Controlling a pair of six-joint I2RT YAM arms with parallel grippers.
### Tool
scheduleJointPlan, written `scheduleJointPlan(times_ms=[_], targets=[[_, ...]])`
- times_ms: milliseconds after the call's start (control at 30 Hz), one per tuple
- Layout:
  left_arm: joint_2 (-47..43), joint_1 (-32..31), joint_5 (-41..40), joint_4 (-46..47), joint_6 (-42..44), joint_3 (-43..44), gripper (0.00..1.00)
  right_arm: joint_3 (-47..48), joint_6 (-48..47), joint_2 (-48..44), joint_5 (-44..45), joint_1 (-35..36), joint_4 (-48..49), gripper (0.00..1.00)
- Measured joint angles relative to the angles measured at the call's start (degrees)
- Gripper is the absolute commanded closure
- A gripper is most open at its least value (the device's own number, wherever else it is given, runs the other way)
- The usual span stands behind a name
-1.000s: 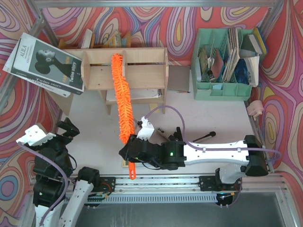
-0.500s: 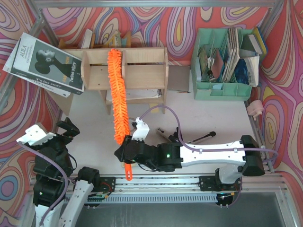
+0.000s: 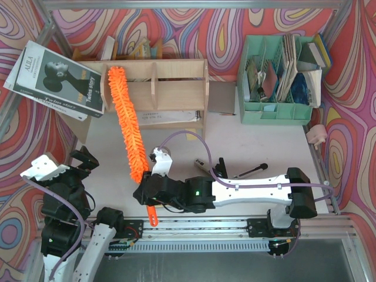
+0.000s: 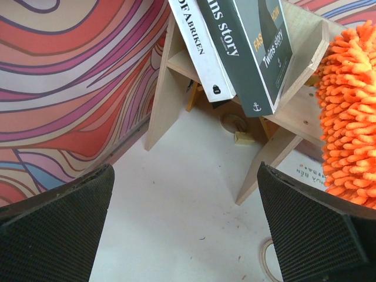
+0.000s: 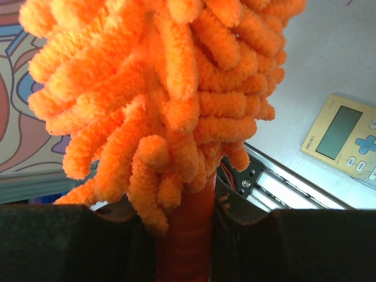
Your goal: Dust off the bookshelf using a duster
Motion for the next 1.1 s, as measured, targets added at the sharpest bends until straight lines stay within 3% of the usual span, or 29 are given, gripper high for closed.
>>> scheduleJointPlan(times_ms=[367, 800, 1100], targets=[[0.0, 0.0, 0.0, 0.0, -0.1, 0.0, 0.02, -4.4, 6.8, -3.2, 5.3, -0.5, -2.0, 1.0], [0.0, 0.0, 0.0, 0.0, -0.2, 0.0, 0.02, 3.3, 0.9, 3.1, -1.1, -0.5, -0.9, 1.0], [0.0, 0.0, 0.0, 0.0, -0.1, 0.0, 0.02, -1.4, 2.8, 0.1, 1.2, -0.7, -0.9, 1.0]])
